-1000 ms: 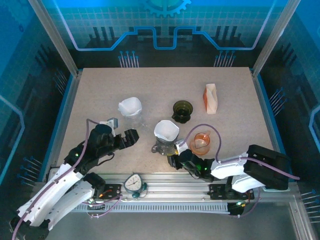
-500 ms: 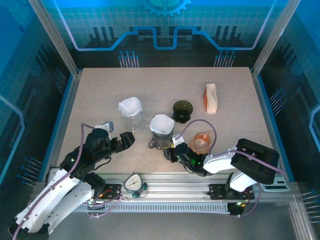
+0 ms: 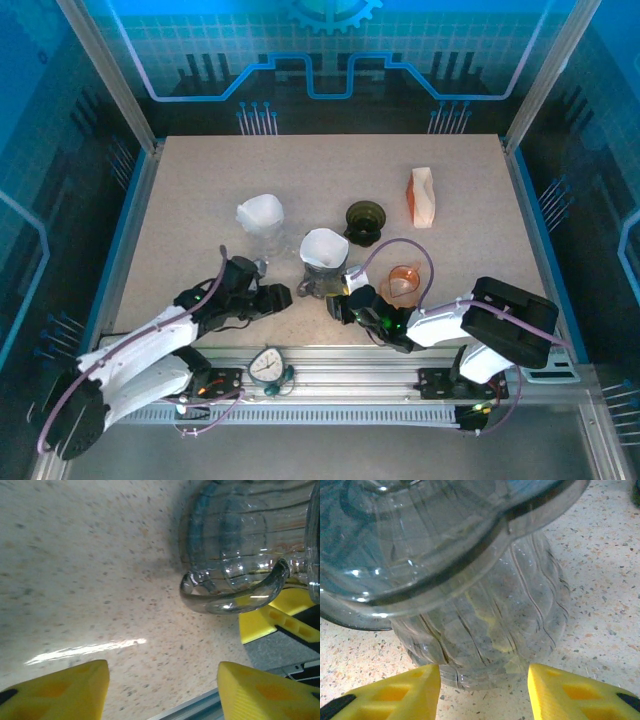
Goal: Place the coffee filter in the dripper
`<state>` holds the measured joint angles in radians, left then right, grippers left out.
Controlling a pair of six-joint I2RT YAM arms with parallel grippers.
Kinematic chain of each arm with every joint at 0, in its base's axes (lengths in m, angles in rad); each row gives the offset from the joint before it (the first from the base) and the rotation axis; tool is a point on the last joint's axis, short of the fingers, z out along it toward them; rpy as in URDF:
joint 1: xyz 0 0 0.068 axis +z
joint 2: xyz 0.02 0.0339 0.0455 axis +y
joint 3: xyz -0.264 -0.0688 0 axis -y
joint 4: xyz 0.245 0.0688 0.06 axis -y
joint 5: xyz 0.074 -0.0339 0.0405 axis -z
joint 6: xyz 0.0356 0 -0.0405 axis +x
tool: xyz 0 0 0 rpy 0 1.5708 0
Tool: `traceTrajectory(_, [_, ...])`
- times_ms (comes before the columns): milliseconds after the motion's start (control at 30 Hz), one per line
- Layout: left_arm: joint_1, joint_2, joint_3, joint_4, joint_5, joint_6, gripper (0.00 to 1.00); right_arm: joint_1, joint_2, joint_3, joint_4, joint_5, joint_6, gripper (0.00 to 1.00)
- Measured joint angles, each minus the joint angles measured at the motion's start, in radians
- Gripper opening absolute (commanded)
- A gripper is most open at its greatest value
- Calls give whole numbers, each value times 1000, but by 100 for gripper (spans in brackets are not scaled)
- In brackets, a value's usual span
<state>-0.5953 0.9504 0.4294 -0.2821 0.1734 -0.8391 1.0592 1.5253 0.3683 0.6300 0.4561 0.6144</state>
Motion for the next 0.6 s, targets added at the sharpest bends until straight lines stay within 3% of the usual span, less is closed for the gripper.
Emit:
traceTrajectory(233, [-16, 118, 2, 122, 12, 3, 38, 0, 13, 0, 16, 0, 0, 51])
traceTrajectory(600, [-16, 254, 61, 199, -12, 11, 33, -20, 53, 34, 31, 0, -1, 50])
